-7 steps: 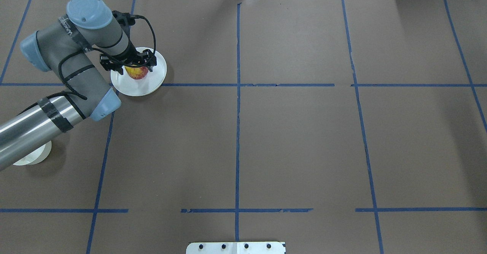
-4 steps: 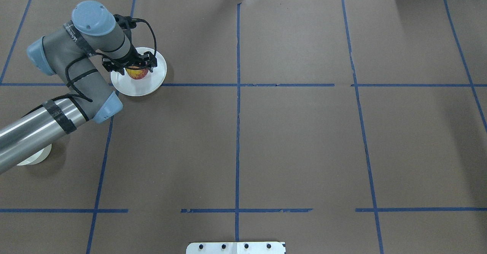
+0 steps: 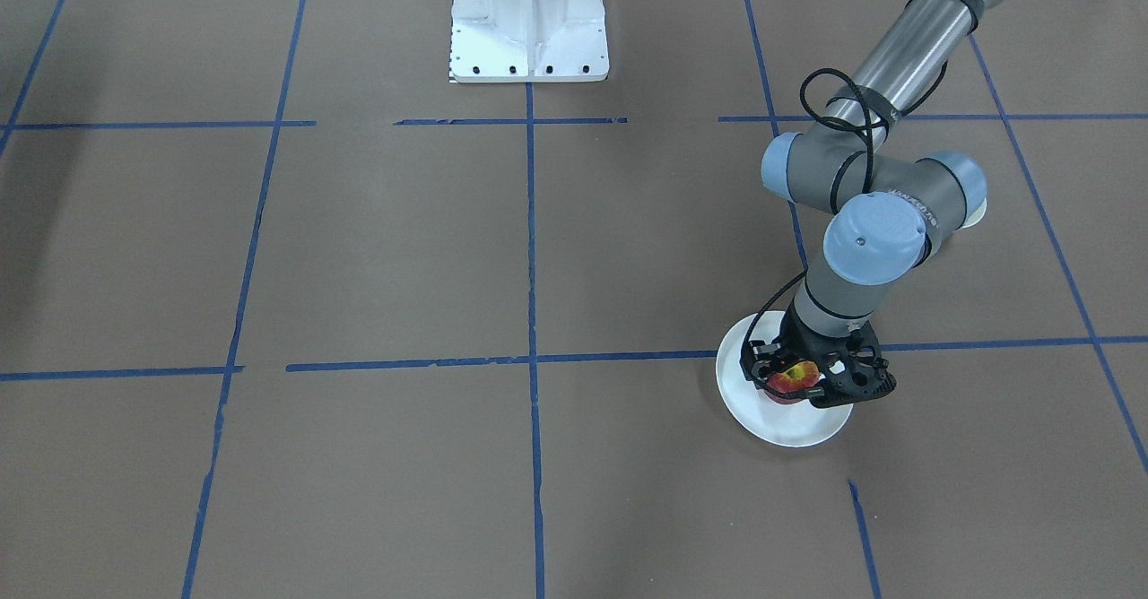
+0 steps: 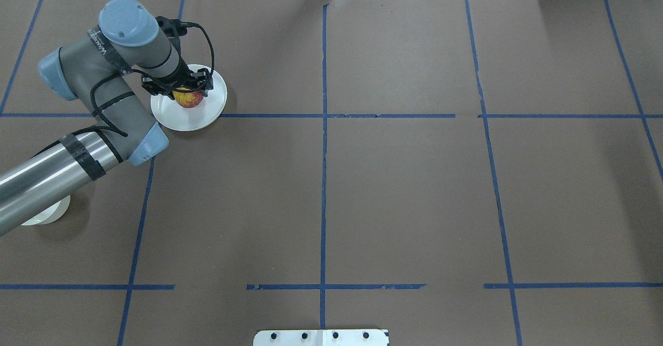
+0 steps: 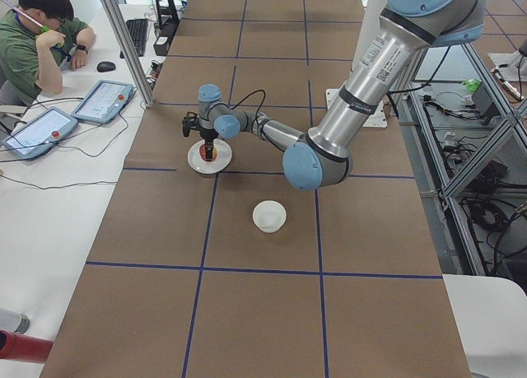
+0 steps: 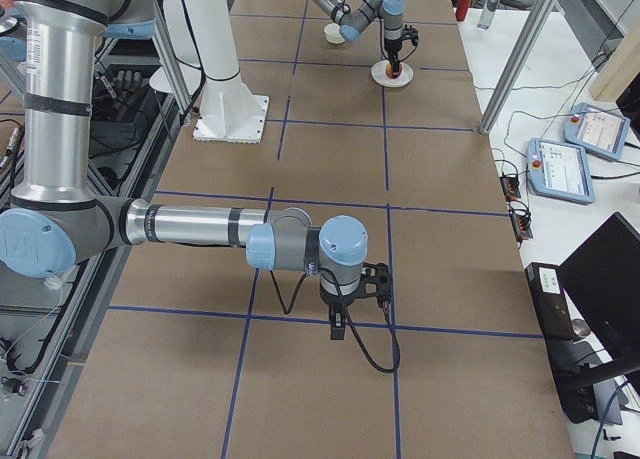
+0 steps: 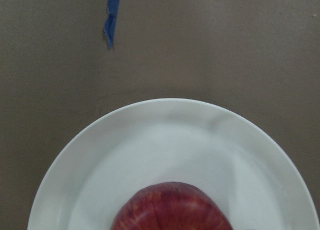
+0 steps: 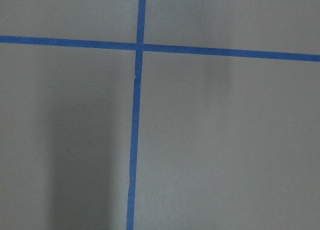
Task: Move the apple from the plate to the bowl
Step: 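Lower the left gripper and close it around the red-yellow apple, then lift the apple with the left gripper and carry it toward the bowl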
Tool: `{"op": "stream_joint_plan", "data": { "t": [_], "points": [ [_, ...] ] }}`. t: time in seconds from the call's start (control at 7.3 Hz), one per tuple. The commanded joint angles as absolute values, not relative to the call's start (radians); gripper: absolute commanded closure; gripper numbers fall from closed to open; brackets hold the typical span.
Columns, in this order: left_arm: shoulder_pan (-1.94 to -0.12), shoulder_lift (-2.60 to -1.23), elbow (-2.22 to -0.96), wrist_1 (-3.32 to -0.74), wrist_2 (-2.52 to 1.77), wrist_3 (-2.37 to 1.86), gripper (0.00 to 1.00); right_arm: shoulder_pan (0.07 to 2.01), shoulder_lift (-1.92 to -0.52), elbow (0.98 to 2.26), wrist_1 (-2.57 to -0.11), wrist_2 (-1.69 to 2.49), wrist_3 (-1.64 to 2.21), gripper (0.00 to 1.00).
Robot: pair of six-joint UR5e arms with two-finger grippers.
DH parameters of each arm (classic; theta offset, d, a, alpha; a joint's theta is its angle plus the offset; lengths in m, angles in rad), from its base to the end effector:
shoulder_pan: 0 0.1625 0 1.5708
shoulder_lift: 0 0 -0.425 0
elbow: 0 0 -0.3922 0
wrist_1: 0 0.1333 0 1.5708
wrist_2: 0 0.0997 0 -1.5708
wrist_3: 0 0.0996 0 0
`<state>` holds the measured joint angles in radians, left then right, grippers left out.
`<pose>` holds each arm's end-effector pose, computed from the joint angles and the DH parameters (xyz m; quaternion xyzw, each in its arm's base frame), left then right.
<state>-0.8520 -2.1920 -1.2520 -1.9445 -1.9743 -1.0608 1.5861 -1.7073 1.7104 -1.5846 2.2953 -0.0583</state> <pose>0.4275 -0.6316 0.4004 0.0577 0.3715 -0.0918 0.9221 0.0739 -0.4322 0.6580 0.0080 -0.3543 -0.0182 0.9349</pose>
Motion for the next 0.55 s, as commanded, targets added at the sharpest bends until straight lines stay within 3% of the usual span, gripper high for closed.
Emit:
{"op": "stream_joint_plan", "data": {
  "t": [0.0,0.41],
  "points": [
    [-0.879,-2.192,-1.259,-1.942,-1.976,-1.054,0.54,1.586,-1.707,1.71,-1.585,2.295,-0.058,0.0],
    [-0.98,-2.122,-1.441,-1.855,-2.04,-0.935,0.54,1.586,-1.707,1.71,-1.585,2.295,-0.058,0.0]
  ]
}}
